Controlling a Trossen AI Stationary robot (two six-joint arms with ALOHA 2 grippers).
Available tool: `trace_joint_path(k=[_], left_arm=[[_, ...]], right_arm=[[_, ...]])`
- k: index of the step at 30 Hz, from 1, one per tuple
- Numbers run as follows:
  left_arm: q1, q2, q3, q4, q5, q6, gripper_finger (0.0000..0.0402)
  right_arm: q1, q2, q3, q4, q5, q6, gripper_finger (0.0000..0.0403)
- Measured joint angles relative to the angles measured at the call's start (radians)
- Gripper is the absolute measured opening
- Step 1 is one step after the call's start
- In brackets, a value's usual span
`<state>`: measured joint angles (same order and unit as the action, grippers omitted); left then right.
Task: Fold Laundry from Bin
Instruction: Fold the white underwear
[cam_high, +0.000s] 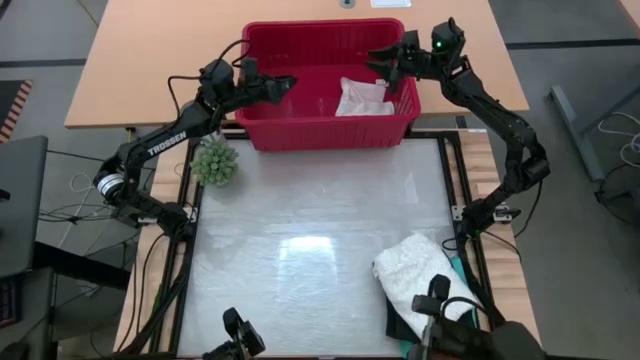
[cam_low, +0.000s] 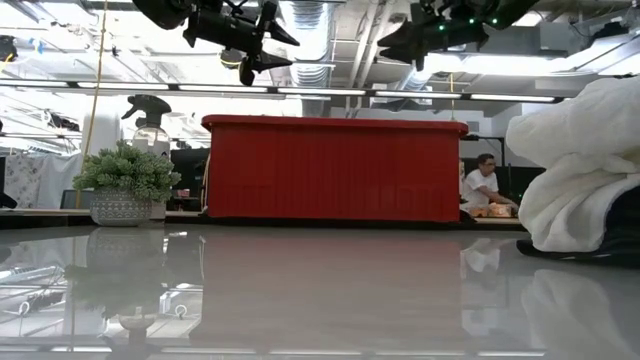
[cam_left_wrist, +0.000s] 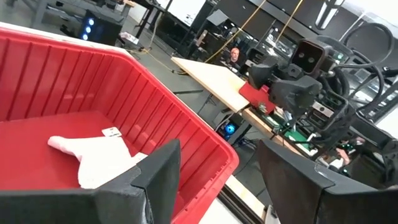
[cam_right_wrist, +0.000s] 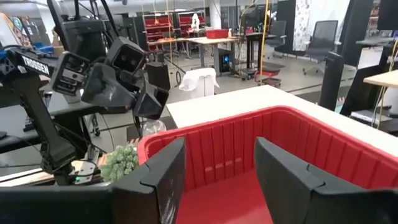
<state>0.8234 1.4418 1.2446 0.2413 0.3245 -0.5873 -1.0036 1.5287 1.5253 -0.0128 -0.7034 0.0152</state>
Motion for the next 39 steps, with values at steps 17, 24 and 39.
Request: trace_joint_path(k=[17,24,39], left_arm=[[0.000,0.000,0.000,0.000,0.009,-0.002,0.0203],[0.000,0.000,0.000,0.000,0.010,-0.004,0.0203],[0.000,0.000,0.000,0.000,0.009,-0.004,0.0204]], right_arm=[[0.016,0.089,0.000,0.052,0.050,0.067,0.0212],[0.021,0.168,0.000,0.079,0.101,0.141,0.0212],[0.064,0.493,0.010,0.094,0.568,0.284,0.0212]])
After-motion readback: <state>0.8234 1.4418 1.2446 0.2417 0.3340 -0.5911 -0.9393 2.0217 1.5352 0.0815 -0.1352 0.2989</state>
